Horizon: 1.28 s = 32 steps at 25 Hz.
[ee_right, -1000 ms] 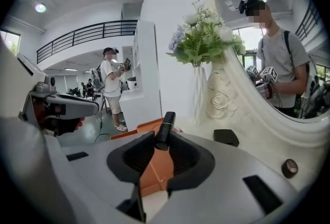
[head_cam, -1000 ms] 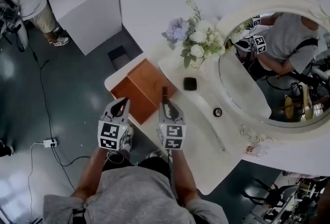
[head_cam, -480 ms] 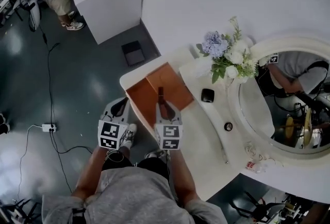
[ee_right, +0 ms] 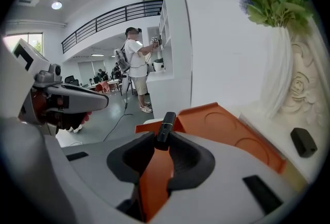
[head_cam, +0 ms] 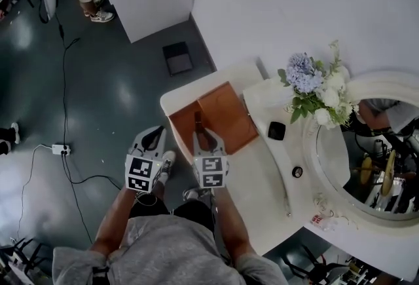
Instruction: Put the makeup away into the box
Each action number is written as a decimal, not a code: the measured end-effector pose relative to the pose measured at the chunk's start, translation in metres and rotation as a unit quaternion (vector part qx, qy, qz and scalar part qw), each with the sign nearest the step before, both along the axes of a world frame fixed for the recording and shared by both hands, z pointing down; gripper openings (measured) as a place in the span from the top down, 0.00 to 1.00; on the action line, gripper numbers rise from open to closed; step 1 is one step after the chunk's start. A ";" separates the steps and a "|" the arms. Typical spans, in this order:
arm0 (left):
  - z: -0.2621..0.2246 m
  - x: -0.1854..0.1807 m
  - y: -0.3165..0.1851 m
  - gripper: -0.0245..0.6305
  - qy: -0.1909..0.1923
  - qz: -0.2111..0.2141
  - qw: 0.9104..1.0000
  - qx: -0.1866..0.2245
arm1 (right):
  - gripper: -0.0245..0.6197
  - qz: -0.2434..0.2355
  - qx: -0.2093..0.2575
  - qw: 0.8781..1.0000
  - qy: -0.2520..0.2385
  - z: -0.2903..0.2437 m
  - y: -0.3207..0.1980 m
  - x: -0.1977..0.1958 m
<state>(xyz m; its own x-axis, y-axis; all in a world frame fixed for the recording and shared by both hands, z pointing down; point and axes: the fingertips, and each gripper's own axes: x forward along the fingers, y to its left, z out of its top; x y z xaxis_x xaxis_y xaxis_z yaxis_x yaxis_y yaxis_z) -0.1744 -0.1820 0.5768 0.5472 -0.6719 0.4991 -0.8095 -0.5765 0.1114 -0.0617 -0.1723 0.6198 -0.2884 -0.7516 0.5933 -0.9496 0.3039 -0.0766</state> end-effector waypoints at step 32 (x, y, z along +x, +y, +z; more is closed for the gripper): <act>0.057 -0.030 -0.020 0.96 -0.008 -0.021 0.998 -0.054 | 0.65 -0.034 -0.143 0.989 0.008 0.092 -0.023 -0.025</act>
<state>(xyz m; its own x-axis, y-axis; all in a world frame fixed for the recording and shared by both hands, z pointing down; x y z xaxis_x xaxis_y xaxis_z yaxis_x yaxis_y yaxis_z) -0.2049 -0.2024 0.6341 0.5111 -0.6355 0.5787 -0.8347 -0.5275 0.1580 -0.0863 -0.1951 0.7117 -0.3207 -0.5310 0.7844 -0.9297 0.3347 -0.1535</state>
